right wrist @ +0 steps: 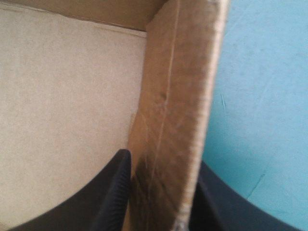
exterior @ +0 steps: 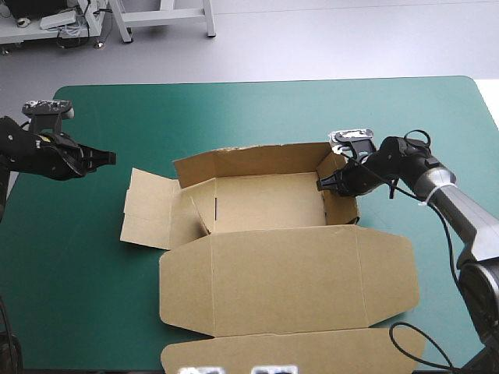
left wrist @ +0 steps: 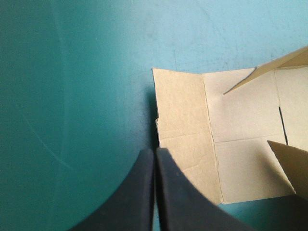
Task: Fold the box
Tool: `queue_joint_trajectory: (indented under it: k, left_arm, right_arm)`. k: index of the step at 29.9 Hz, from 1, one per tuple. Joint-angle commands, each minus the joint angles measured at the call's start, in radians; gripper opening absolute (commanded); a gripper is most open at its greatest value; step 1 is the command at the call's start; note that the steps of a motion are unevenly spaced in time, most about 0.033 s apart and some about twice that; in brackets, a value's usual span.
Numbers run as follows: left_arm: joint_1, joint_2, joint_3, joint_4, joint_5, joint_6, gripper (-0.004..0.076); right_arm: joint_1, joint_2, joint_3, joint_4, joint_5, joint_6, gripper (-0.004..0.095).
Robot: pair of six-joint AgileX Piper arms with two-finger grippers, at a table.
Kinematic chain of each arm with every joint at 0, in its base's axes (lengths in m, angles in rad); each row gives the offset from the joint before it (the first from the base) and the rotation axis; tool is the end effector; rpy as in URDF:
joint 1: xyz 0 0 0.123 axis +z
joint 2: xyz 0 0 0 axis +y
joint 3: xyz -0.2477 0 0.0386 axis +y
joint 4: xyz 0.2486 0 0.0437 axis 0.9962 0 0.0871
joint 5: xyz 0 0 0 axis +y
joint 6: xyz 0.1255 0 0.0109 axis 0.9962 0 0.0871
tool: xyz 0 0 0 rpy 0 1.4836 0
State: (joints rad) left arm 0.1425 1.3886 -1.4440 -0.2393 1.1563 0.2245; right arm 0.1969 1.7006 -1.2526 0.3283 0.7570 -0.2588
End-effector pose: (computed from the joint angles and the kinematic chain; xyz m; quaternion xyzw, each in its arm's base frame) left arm 0.3057 0.0162 0.3273 0.0230 0.9544 -0.0665 0.2900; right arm 0.3574 0.0998 0.1864 -0.1289 0.9570 0.1291 0.2256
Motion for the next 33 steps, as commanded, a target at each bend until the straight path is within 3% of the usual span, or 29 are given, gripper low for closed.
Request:
queue_joint_trajectory:
  k: [1, 14, 19, 24, 33]
  left_arm:
    - [-0.001, -0.027, -0.023, -0.025, -0.032, 0.004, -0.0007]
    - [-0.001, -0.027, -0.023, -0.025, -0.019, 0.007, -0.0007]
    - [-0.001, -0.027, -0.023, -0.031, -0.012, 0.007, -0.0007]
    - [-0.001, -0.027, -0.023, -0.056, -0.01, 0.007, -0.0008]
    - [-0.001, -0.027, -0.023, -0.093, -0.007, 0.007, -0.0009]
  right_arm:
    - [-0.001, -0.047, -0.06, -0.002, -0.012, 0.0, 0.041]
    - [-0.001, -0.141, -0.434, -0.101, 0.256, 0.0, 0.0405]
    - [-0.001, -0.176, -0.504, -0.102, 0.361, 0.0, 0.0405]
    - [-0.001, -0.213, -0.507, -0.189, 0.492, 0.037, 0.0405]
    - [-0.001, -0.205, -0.416, -0.183, 0.492, 0.077, 0.0405]
